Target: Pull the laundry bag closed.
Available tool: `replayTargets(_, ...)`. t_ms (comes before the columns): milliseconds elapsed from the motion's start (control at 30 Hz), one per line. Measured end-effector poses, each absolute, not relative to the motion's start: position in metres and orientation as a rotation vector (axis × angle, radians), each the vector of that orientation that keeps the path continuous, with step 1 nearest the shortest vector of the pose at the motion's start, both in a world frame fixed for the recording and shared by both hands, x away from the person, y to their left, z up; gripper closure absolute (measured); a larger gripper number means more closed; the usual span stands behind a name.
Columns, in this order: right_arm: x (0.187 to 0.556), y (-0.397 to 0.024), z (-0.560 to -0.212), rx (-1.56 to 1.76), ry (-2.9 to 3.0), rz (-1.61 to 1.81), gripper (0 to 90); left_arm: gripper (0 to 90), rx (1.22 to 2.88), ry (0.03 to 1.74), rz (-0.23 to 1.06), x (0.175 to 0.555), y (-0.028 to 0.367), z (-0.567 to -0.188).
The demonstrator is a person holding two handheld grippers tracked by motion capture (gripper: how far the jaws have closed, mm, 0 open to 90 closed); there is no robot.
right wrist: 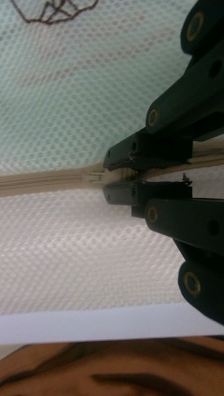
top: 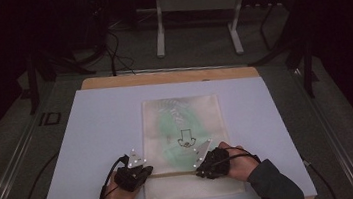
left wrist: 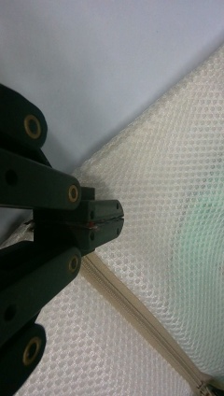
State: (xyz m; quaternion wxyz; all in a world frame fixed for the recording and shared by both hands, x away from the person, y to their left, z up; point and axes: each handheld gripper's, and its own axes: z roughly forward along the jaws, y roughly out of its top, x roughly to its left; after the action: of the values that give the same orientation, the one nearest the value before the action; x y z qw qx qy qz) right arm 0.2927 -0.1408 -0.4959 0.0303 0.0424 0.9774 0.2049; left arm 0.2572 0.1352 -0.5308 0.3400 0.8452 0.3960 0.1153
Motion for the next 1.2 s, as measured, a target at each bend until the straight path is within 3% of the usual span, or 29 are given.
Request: replayTargets(1200,0.293,-0.170,-0.496,0.202,2.998,0.640,82.3,89.5,2.201,1.031,0.301,0.257,0.135,-0.531)
